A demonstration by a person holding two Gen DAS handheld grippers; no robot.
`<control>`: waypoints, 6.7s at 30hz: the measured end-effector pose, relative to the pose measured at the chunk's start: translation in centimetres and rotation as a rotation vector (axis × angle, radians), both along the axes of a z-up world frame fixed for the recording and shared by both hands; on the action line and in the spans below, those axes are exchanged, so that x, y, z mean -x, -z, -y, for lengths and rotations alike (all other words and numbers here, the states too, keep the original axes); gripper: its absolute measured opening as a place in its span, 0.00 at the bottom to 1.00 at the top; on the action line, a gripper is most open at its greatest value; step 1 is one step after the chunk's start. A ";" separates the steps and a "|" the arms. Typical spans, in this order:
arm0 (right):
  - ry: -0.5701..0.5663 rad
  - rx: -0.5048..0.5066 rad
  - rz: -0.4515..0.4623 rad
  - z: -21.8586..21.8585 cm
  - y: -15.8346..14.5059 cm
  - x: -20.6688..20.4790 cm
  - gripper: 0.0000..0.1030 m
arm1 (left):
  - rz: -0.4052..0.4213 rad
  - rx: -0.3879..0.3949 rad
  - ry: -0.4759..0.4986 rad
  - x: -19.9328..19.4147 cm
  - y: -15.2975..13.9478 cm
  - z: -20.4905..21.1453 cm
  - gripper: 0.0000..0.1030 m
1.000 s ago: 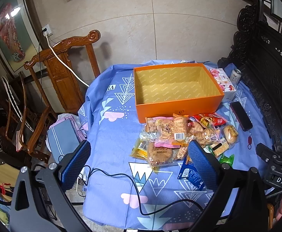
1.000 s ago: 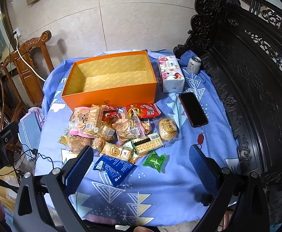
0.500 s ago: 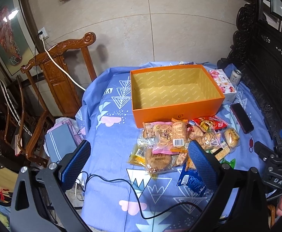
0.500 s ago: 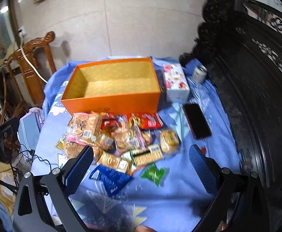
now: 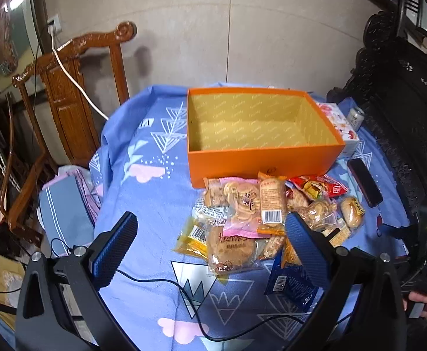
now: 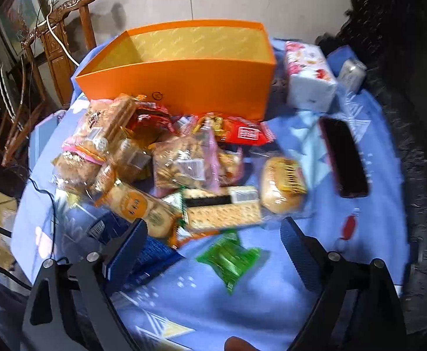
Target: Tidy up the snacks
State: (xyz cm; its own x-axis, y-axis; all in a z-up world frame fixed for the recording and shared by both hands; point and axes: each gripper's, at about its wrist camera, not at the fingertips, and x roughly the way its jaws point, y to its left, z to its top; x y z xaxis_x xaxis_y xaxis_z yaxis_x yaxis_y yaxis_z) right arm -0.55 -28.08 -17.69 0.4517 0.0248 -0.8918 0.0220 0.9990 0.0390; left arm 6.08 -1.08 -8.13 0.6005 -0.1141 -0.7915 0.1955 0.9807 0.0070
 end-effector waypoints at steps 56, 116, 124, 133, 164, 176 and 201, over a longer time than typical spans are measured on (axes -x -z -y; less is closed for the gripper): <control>0.131 -0.188 0.167 3.4 -0.8 -0.4 0.11 | -0.325 0.089 0.212 -8.2 15.0 11.5 0.34; -0.314 -0.165 -0.028 -5.5 2.8 -2.9 0.97 | -0.099 0.063 0.020 -2.9 6.6 -1.6 0.96; -0.635 0.022 -0.071 -9.8 5.7 -4.3 0.90 | -0.103 -0.002 0.056 -0.1 7.1 -1.8 0.96; -0.657 -0.089 -0.102 -10.5 5.8 -4.4 0.37 | -0.152 -0.026 0.076 0.2 9.2 -1.4 0.96; -0.162 -0.352 0.093 -2.5 0.1 -0.2 0.36 | -0.252 -0.061 0.092 -3.3 16.6 1.8 0.70; -0.157 -0.365 0.159 -2.2 -2.6 -1.1 0.36 | -0.076 0.017 0.115 -1.3 7.0 0.3 0.70; -0.004 -0.171 0.538 1.2 -17.0 -15.7 0.86 | 0.225 0.102 0.083 -17.4 -8.0 6.7 0.96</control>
